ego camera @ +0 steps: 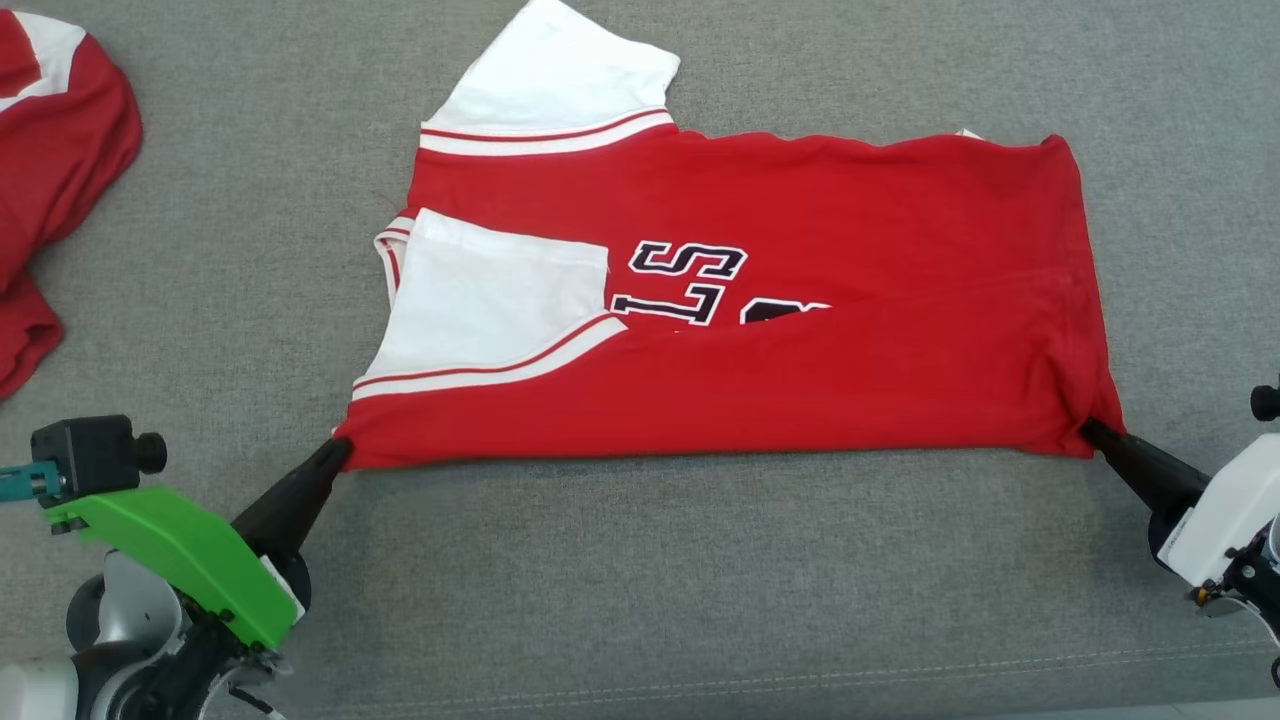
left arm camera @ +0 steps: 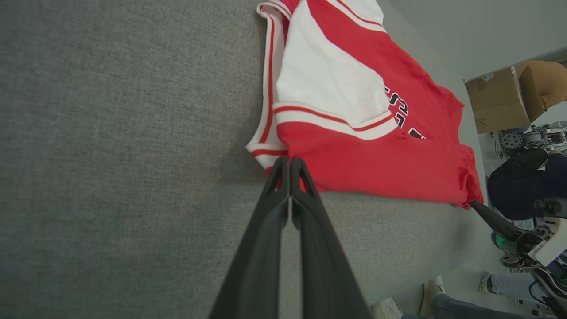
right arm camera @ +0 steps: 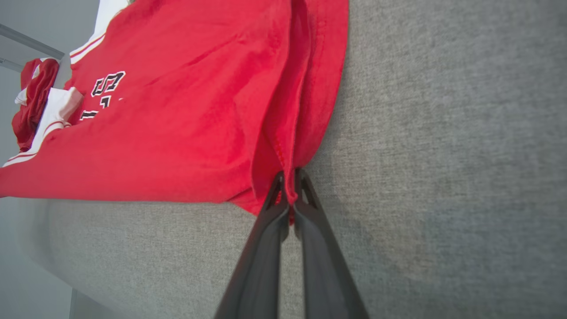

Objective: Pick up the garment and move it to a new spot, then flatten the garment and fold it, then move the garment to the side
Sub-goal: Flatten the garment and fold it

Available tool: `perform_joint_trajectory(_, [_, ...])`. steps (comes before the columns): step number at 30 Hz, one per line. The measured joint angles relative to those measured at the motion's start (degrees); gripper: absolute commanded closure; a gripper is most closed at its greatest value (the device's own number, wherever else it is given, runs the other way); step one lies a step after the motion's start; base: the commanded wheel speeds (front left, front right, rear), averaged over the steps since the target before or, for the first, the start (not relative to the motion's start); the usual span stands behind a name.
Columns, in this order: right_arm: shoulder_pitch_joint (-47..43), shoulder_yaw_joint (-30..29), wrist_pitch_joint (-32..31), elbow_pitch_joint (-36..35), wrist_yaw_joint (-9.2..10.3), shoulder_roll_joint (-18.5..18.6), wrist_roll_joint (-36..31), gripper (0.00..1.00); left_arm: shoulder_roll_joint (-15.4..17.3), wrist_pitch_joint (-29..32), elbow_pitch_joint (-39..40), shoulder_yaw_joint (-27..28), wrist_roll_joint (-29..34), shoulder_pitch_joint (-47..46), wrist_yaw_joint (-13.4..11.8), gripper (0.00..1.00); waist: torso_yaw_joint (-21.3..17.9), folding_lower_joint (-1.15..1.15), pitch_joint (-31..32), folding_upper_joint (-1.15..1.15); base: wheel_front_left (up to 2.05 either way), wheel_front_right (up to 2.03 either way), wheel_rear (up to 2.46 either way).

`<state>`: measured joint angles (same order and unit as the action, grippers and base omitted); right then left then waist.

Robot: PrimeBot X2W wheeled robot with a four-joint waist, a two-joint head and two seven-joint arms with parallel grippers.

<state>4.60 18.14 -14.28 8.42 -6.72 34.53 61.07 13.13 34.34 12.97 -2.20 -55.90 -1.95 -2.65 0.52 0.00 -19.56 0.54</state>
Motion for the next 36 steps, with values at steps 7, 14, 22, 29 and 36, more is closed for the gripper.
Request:
perform_joint_trajectory(7, [-3.1,-1.2,-1.0,-0.8,0.01,1.7,1.9,1.00,-2.3,1.0,3.4,-2.4,-1.5,4.3,-0.4,1.00,0.3,0.00,-0.9,0.00,0.00,0.00,0.00])
perform_joint_trajectory(14, [-3.0,-1.2,-2.0,-2.3,0.18,2.2,2.4,1.00,-3.4,0.8,3.2,-4.1,-0.7,4.9,-0.6,1.00,0.5,0.00,-3.1,0.00,0.00,0.00,0.00])
perform_joint_trajectory(22, [-2.7,-1.1,-2.1,-3.1,0.16,2.6,1.5,0.00,-2.6,-0.5,2.6,-2.8,1.3,4.9,-1.0,0.72,-0.8,0.00,-4.7,0.00,0.00,0.00,0.00])
perform_joint_trajectory(29, [-2.1,-2.8,-1.9,-4.0,0.36,5.7,-0.7,0.00,2.2,-0.2,6.2,-1.7,5.5,4.7,-1.3,0.00,-2.0,0.00,-5.2,0.00,0.00,0.00,0.00])
perform_joint_trajectory(36, [6.9,-6.8,0.4,-7.5,1.77,7.9,-3.4,0.00,7.8,3.3,12.6,-1.7,9.2,-4.0,-1.4,0.00,-2.8,0.00,-7.8,0.00,0.00,0.00,0.00])
